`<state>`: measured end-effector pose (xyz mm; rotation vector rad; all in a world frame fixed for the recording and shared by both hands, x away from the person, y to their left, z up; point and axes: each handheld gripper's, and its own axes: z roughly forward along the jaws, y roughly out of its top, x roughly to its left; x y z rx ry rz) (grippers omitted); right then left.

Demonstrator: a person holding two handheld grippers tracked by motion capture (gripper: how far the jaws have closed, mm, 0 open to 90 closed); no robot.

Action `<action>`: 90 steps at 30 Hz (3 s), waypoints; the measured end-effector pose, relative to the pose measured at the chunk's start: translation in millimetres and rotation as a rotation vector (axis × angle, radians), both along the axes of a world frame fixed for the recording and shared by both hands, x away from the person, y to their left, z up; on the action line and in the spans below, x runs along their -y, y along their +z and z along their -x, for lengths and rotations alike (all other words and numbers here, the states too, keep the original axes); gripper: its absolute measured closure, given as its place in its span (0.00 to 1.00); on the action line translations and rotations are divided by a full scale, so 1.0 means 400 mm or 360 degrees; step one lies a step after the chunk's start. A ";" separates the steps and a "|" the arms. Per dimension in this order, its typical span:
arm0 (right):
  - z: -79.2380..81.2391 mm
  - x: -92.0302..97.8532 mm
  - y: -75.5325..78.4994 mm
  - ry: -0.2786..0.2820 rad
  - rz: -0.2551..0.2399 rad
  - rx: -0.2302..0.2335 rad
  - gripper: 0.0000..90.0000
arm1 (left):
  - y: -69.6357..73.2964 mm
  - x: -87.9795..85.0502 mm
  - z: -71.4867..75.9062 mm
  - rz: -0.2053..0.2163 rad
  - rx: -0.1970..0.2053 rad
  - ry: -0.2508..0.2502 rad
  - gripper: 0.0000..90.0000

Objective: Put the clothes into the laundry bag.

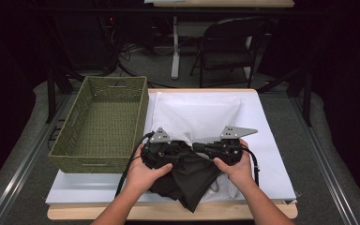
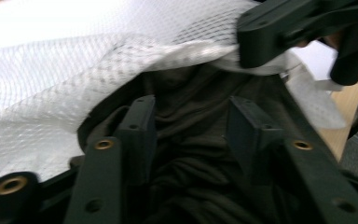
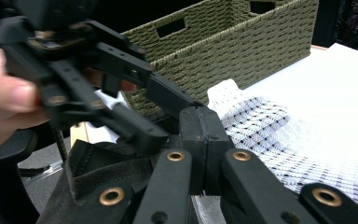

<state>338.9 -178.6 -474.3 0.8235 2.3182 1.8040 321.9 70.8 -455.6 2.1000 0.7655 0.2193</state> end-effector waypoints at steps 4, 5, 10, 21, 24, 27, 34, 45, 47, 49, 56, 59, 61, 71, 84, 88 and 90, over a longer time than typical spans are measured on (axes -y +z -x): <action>-0.002 0.001 -0.001 -0.0004 -0.0004 -0.0003 1.00 | 0.004 0.016 0.017 0.0003 0.0038 -0.0080 0.55; -0.002 0.002 -0.001 -0.0004 -0.0003 -0.0002 1.00 | 0.004 0.020 0.019 -0.0017 0.0027 -0.0075 0.54; -0.002 0.003 -0.001 -0.0008 -0.0003 0.0003 1.00 | -0.018 0.038 0.024 -0.0019 -0.0077 -0.0076 0.43; -0.001 0.001 -0.003 -0.0006 0.0003 0.0002 1.00 | -0.087 0.072 0.031 -0.0075 -0.0082 -0.0065 0.22; -0.001 0.001 -0.004 -0.0006 0.0007 0.0006 1.00 | -0.103 0.082 0.033 -0.0141 -0.0081 -0.0072 0.16; 0.000 0.001 -0.004 -0.0007 0.0009 0.0006 1.00 | -0.112 0.090 0.034 -0.0163 -0.0075 -0.0066 0.14; 0.004 -0.001 -0.002 -0.0003 0.0012 0.0005 1.00 | -0.151 0.104 0.025 -0.0235 -0.0076 -0.0024 0.18; 0.008 -0.006 -0.008 0.0007 0.0028 -0.0006 1.00 | -0.187 0.106 0.005 -0.0258 -0.0010 0.0011 0.44; 0.008 -0.005 -0.009 0.0007 0.0024 -0.0010 1.00 | -0.189 0.104 0.002 -0.0237 -0.0008 0.0003 0.55; 0.009 -0.005 -0.009 0.0011 0.0026 -0.0005 1.00 | -0.187 0.103 -0.001 -0.0222 -0.0006 0.0015 0.61; 0.010 0.000 -0.009 0.0000 0.0019 -0.0013 1.00 | -0.165 0.092 -0.015 -0.0118 -0.0045 0.0040 0.76; 0.010 0.003 -0.007 0.0001 0.0018 -0.0017 1.00 | -0.152 0.091 -0.022 -0.0089 -0.0037 0.0057 0.77; 0.010 0.003 -0.007 0.0002 0.0014 -0.0017 1.00 | -0.143 0.093 -0.027 -0.0080 -0.0028 0.0070 0.78; 0.018 -0.010 0.003 0.0044 -0.0002 -0.0008 1.00 | -0.122 0.112 -0.069 0.0007 -0.0033 0.0158 0.78; 0.003 -0.002 -0.022 -0.0034 0.0033 -0.0041 1.00 | -0.152 0.120 -0.138 0.0037 -0.0119 0.0298 0.70; -0.003 0.007 -0.030 -0.0079 0.0046 -0.0025 1.00 | -0.138 0.112 -0.129 0.0054 -0.0147 0.0237 0.57; -0.006 0.015 -0.027 -0.0095 0.0026 -0.0031 1.00 | -0.124 0.105 -0.115 0.0090 -0.0158 0.0217 0.45</action>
